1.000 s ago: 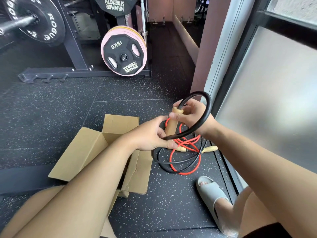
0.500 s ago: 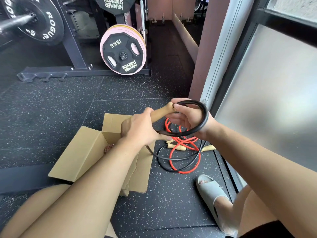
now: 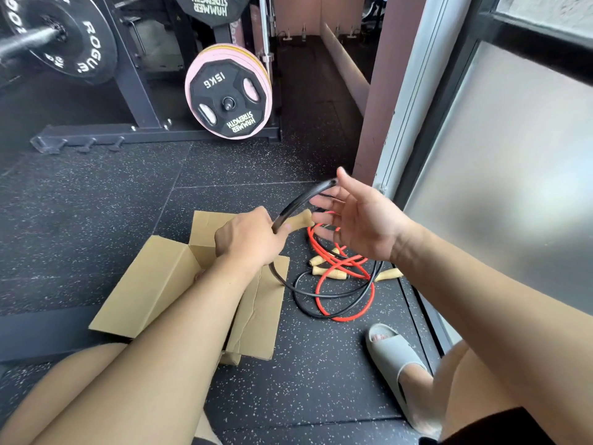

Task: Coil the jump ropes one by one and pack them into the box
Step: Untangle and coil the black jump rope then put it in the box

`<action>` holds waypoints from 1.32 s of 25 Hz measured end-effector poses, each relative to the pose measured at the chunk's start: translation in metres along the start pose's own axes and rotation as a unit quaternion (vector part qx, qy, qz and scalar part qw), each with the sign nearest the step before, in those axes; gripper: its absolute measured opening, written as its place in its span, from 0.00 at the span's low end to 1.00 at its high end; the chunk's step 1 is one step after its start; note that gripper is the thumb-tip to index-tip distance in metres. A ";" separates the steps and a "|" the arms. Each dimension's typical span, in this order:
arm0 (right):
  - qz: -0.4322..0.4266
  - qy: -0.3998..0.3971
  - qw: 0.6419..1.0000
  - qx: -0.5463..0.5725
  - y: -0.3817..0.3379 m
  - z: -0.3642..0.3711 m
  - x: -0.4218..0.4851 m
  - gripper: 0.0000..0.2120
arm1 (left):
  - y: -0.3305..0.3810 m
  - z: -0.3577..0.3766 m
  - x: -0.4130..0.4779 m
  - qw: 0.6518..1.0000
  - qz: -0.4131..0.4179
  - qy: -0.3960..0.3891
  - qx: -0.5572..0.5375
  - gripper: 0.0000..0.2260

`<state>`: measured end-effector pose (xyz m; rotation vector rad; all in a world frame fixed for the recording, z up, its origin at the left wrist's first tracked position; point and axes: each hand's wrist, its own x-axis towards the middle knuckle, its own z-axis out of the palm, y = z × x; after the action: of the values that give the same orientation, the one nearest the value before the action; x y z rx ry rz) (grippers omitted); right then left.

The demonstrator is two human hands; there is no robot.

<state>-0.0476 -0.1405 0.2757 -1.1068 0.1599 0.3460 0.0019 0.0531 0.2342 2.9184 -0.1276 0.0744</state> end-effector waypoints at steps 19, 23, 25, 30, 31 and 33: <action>-0.194 0.050 0.806 -0.556 -0.008 -0.006 -0.001 0.14 | 0.020 -0.004 -0.011 0.918 0.202 -0.090 -0.330 0.05; -0.212 0.100 0.845 -0.481 -0.011 -0.016 0.003 0.21 | 0.023 -0.020 -0.006 0.788 0.103 -0.155 -0.587 0.09; -0.160 0.088 0.866 -0.466 -0.008 -0.023 0.005 0.29 | 0.022 -0.037 -0.007 0.658 0.043 -0.209 -0.722 0.12; -0.136 0.035 0.914 -0.380 0.013 -0.014 0.005 0.29 | 0.028 -0.056 -0.018 0.473 0.030 -0.281 -0.835 0.10; -0.120 0.027 0.898 -0.423 0.013 -0.012 0.005 0.34 | 0.030 -0.055 -0.021 0.467 0.028 -0.275 -0.840 0.10; -0.096 0.007 0.872 -0.480 0.010 -0.006 0.001 0.39 | 0.035 -0.050 -0.023 0.477 0.010 -0.237 -0.846 0.10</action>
<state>-0.0499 -0.1416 0.2642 -2.0980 -0.1396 0.2301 -0.0262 0.0324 0.2893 0.8044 -0.1631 -0.5396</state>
